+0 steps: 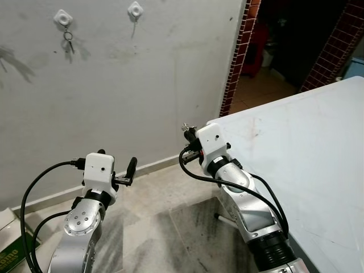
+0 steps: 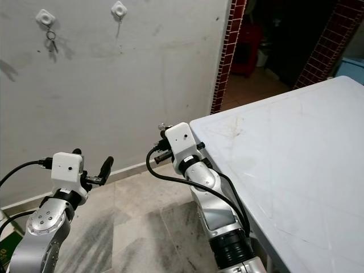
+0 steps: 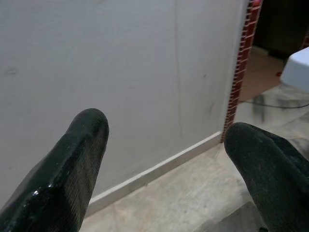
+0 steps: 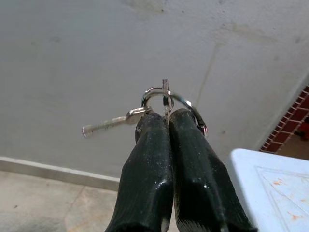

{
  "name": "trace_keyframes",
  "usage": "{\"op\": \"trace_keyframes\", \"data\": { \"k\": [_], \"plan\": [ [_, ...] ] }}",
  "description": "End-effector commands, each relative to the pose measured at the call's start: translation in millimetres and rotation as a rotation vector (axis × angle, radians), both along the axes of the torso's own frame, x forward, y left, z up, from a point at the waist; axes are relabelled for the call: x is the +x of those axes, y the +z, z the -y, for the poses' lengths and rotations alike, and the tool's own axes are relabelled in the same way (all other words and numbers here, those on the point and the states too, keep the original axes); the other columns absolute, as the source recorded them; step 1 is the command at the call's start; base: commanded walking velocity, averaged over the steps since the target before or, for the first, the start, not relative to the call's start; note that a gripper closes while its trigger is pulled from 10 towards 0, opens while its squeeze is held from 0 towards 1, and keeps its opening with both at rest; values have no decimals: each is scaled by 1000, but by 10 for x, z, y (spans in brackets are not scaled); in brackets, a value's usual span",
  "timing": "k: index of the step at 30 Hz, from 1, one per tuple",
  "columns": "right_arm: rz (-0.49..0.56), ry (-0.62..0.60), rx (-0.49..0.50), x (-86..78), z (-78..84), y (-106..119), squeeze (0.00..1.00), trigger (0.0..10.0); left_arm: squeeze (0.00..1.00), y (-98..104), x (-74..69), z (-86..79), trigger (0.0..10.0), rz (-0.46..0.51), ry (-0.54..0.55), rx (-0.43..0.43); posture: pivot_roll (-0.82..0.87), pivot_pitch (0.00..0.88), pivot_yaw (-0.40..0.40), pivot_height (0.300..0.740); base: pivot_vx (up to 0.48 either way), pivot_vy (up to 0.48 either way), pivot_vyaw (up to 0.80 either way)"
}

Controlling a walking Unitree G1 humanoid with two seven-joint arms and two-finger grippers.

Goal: Hang keys on a hook

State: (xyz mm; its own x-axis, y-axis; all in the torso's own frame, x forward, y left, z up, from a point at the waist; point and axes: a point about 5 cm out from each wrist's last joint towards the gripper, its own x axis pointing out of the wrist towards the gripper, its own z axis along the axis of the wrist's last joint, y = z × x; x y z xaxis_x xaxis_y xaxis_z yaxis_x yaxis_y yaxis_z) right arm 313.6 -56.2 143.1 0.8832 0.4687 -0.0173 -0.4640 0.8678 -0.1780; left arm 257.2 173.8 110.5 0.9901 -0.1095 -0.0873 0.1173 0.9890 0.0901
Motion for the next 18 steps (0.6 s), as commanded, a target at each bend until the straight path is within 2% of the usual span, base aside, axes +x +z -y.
{"op": "trace_keyframes", "data": {
  "k": [1,5,18],
  "plan": [
    [26,6,10,31,-5,76,0,10000,0,-11,-2,9,10000,0,-10,-12,95,0,-16,740,0,0,0],
    [30,8,11,37,-19,82,0,10000,0,-2,-9,36,10000,9,-34,-32,95,0,-18,740,135,0,0],
    [34,27,14,22,-52,81,0,10000,0,5,-1,50,10000,16,-51,-42,101,0,-17,740,351,0,0]
  ]
}}
